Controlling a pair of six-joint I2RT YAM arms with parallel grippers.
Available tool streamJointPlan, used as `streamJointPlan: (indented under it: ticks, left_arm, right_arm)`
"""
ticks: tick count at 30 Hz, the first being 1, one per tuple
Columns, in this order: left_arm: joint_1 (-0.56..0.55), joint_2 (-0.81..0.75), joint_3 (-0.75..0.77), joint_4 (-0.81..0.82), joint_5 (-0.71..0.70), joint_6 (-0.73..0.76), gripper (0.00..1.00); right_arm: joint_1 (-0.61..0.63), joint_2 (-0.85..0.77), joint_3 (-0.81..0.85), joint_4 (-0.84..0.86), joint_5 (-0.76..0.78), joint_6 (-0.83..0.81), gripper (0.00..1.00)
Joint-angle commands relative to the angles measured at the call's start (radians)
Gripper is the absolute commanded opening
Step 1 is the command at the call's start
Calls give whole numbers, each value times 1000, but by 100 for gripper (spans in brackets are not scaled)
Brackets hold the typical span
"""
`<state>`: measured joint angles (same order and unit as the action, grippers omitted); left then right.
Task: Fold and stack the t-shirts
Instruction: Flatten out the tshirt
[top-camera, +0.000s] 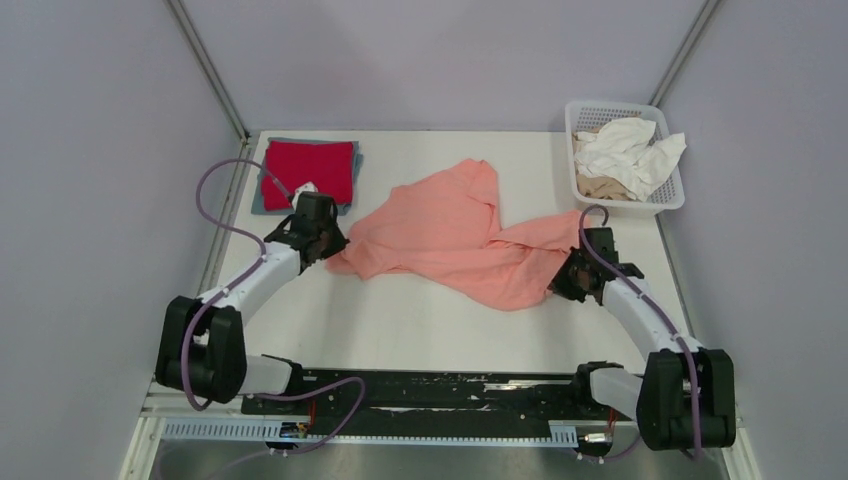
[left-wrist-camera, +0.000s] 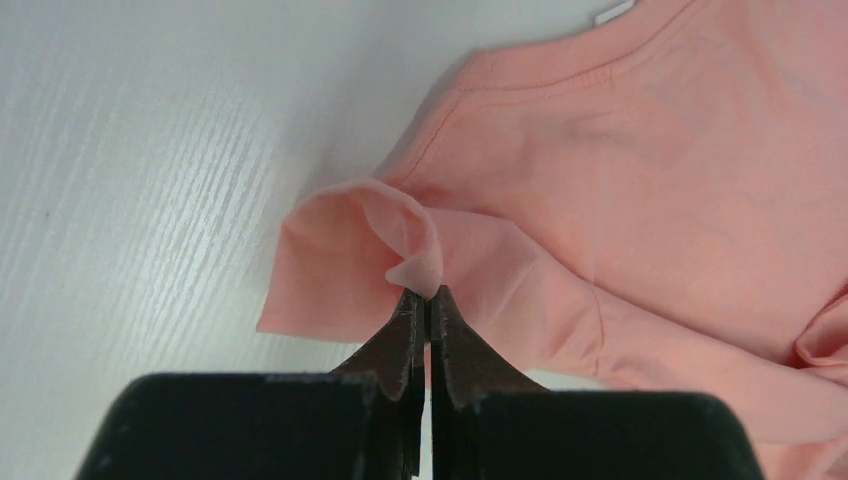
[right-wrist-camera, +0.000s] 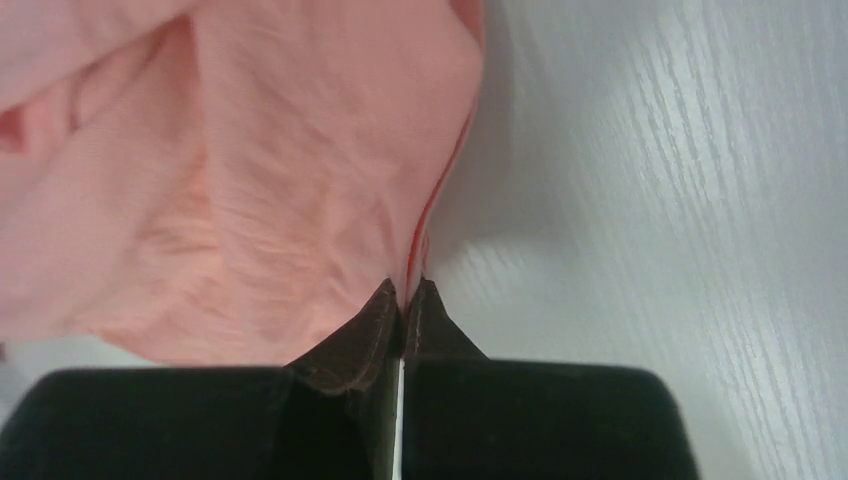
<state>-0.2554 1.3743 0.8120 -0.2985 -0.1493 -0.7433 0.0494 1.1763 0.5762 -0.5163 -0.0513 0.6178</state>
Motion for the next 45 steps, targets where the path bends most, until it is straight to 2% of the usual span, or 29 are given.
streamJointPlan:
  ticks: [1,7,10,13,18,21,24,27,33,36,38,40,45]
  left_arm:
    - [4,-177,58,-8,-60,-10,0]
    - [3,-449,180,3,-88,38,0]
    - [3,-547,286,3,-115,72,0]
    - [3,-620,384,11,-110,133,0]
    - [3,-632,625,-13,-75,230,0]
    - [2,-605,764,-57,-44,274,0]
    - [4,-584,828,-54,24,296,0]
    - [2,-561,856,-39,7,312,0]
    - [2,-408,868,6,-158,362,0]
    - [6,-223,936,-16,-191,400,0]
    - [20,-88,1021,-44,-188,413,0]
    - [47,50,1183,-86,-168,404,0]
    - [153,378,1488,-151,-18,333,0]
  right_arm:
    - [3,-156,151,47,5,-50,0]
    - [2,-333,398,17,51,-59,0]
    - [2,-367,560,4,115,-80,0]
    - [2,-364,716,0,97,-114,0]
    - [3,-327,939,-25,29,-174,0]
    - [2,-337,998,-28,24,-183,0]
    - [3,-333,1032,-29,40,-188,0]
    - [3,-296,1041,-28,34,-197,0]
    - [3,-152,1036,-5,9,-203,0]
    - [3,-43,1036,30,-3,-206,0]
    - [0,30,1033,77,-3,-217,0]
    - [-7,109,1047,123,3,-228,0]
    - [-37,333,1200,185,-9,-229,0]
